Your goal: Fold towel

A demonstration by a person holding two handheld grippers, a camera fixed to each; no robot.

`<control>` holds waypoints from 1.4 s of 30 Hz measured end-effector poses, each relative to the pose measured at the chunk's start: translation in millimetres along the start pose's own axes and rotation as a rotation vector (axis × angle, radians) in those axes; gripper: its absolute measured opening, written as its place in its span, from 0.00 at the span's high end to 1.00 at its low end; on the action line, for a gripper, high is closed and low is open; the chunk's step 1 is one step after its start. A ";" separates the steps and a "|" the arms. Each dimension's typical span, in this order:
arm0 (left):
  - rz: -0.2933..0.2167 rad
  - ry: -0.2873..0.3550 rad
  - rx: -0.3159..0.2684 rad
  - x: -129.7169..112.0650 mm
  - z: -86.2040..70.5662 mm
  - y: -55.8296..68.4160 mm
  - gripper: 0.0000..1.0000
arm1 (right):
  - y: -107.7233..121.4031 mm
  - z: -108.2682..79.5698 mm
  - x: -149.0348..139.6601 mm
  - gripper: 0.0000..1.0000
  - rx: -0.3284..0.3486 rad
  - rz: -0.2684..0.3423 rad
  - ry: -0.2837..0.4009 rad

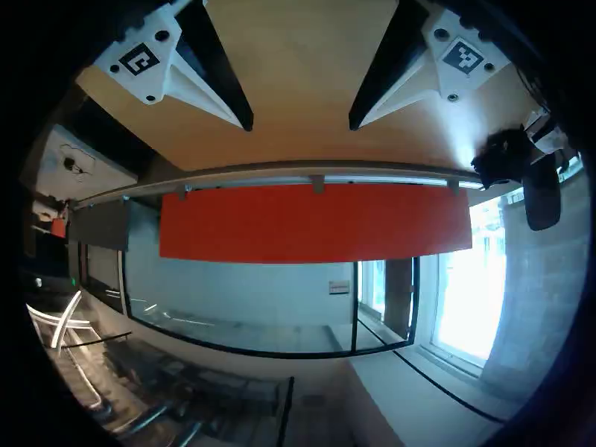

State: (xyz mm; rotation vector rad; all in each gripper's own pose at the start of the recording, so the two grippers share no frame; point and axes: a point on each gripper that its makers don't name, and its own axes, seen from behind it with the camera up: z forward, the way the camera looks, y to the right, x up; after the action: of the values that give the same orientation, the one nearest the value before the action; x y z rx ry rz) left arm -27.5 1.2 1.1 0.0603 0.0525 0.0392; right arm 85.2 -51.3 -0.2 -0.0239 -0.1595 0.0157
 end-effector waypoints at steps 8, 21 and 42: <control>-0.013 -0.018 -0.004 -7.2 -0.7 0.0 0.07 | 2.8 -4.6 -1.6 0.01 -0.006 -0.009 0.004; -0.034 -0.027 -0.008 -10.8 0.6 -5.7 0.07 | 12.0 -11.9 -3.7 0.01 -0.019 0.002 0.001; -0.033 -0.028 -0.007 -13.2 2.0 -4.8 0.07 | 48.8 -2.9 -7.9 0.01 -0.034 0.004 0.061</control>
State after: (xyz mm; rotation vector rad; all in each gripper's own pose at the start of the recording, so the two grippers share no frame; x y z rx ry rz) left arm -40.4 -4.3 3.4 0.0528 0.0251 0.0057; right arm 77.1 -2.8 -5.5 -0.0584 -0.0983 0.0163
